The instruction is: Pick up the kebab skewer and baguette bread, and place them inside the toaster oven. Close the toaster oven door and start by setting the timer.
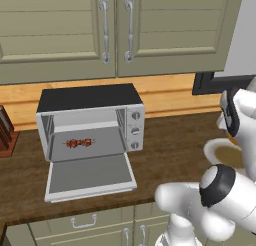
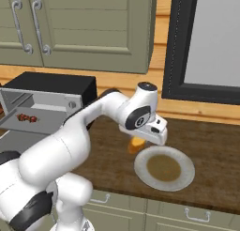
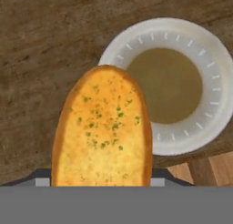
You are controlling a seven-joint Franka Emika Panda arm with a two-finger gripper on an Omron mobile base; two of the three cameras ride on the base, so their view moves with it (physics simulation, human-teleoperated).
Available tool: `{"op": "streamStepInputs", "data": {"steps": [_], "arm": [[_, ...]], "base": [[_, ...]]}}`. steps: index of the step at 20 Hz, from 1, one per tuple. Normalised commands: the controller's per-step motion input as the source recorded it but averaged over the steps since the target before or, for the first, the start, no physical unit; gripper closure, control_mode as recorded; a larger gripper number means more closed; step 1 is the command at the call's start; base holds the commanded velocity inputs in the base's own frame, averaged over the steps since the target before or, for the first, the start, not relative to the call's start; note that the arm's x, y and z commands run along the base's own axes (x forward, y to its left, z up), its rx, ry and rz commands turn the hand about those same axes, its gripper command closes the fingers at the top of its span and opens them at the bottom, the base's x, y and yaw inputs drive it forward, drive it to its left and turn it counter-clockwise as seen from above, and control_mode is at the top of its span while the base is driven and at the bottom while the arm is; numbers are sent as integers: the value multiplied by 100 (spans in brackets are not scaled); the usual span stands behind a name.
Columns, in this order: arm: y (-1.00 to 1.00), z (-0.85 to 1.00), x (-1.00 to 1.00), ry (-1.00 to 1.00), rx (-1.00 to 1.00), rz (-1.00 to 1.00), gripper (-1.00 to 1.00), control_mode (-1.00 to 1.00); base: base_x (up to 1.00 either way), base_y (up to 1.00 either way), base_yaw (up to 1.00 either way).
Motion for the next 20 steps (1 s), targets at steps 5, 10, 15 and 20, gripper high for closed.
{"op": "streamStepInputs", "data": {"steps": [5, 10, 15, 20], "arm": [[32, 22, -18, -10, 0, 36, 100, -100], [36, 54, -2, -2, 0, 32, 100, -100], [76, 53, -5, 0, -4, 25, 100, -100], [92, 37, -40, -10, -15, 18, 100, -100]], "base": [[0, 0, 0], [0, 0, 0], [0, 0, 0], [0, 0, 0]]}}
